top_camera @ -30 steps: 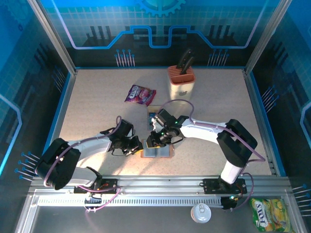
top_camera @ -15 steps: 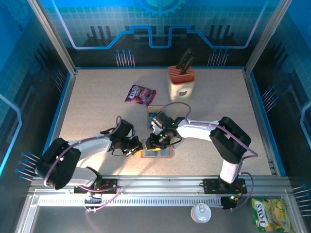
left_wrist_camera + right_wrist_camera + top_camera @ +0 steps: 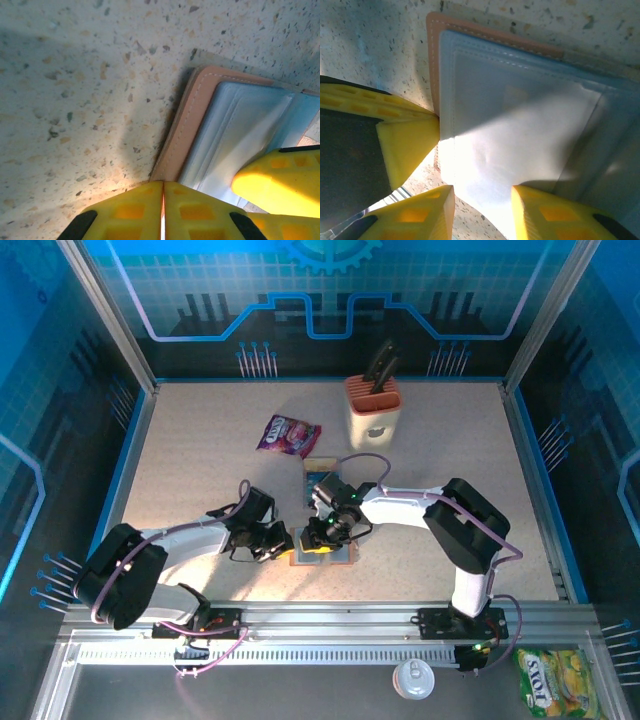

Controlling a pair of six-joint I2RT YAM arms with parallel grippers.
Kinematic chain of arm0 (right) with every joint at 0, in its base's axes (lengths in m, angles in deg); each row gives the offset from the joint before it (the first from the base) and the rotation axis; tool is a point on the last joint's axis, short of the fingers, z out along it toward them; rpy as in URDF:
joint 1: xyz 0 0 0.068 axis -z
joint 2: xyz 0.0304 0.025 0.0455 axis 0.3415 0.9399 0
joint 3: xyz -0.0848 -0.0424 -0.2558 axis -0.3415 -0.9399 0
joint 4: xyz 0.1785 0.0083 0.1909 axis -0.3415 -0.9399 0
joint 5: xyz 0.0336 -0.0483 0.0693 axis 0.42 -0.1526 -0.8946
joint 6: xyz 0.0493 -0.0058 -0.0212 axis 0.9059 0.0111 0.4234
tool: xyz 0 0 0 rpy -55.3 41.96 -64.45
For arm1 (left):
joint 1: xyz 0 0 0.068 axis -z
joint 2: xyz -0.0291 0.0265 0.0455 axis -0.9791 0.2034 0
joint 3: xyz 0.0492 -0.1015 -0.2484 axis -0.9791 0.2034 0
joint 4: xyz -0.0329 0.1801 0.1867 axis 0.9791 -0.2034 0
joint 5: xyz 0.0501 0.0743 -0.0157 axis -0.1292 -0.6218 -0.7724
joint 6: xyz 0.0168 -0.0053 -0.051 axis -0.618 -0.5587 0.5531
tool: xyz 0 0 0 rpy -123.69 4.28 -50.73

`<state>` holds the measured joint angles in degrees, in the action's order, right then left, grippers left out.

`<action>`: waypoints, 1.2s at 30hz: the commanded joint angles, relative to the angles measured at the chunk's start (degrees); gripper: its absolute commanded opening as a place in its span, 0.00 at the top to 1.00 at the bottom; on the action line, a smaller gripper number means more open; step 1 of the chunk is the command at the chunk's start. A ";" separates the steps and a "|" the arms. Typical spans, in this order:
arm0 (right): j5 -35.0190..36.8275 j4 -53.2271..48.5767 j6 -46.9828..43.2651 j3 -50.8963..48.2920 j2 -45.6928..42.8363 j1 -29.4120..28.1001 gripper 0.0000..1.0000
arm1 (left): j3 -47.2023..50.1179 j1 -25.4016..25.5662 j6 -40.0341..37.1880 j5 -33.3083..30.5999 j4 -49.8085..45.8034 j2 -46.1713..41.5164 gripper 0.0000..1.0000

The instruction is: Take the credit cards out of the card holder

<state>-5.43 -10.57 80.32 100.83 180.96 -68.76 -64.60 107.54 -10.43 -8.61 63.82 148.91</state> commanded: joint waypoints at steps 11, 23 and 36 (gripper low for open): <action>1.78 -1.49 1.01 -4.28 -3.40 1.69 0.64 | 0.33 -0.53 -0.49 -1.11 -3.42 -0.51 0.89; -4.37 12.58 4.55 -12.59 -5.69 4.25 0.65 | -3.71 -0.42 0.52 -2.07 -5.40 -4.98 0.89; -8.12 23.47 9.09 -18.23 -5.64 6.03 0.67 | -4.86 2.19 4.87 1.49 0.58 -2.50 0.77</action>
<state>-12.81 10.21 87.49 84.22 174.86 -63.25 -68.07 108.87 -7.24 -9.14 62.56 144.41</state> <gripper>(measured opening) 0.335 0.233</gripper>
